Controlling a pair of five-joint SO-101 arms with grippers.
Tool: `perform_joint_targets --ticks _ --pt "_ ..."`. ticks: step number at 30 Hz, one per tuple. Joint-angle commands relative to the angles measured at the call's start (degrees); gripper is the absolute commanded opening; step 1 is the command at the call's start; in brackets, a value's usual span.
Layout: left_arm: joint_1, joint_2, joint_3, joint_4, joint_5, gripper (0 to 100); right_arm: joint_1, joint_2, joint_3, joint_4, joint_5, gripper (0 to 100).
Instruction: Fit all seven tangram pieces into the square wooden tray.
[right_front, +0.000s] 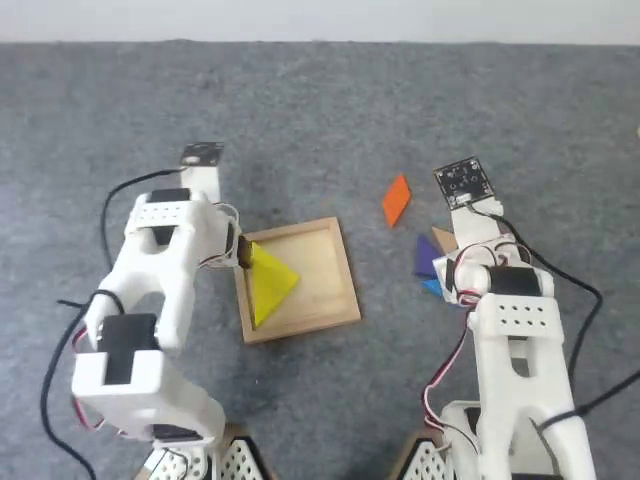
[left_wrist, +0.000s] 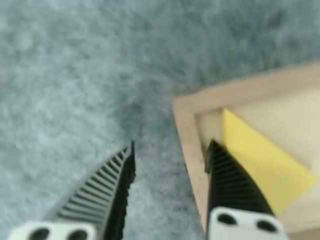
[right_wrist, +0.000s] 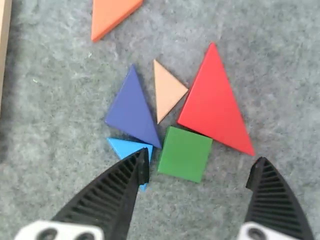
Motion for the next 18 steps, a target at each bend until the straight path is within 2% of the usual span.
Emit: perform_joint_targets --ticks 1,6,12,14,18 --pt "5.45 0.09 -2.42 0.26 -2.46 21 0.66 0.13 -3.6 -1.19 2.73 31.8" --pt "10.2 0.09 -3.21 0.44 -2.37 21 5.05 0.13 -4.57 -1.36 3.69 31.8" --pt "6.07 -8.18 -6.29 4.13 -0.88 21 7.08 0.13 -4.4 -1.1 6.33 31.8" --pt "8.79 -14.15 -5.14 5.36 -0.88 21 6.99 0.13 -4.4 -1.01 6.15 31.8" --pt "18.73 -21.8 -0.66 5.98 -0.44 21 6.64 0.13 -4.22 -0.84 5.89 31.8"
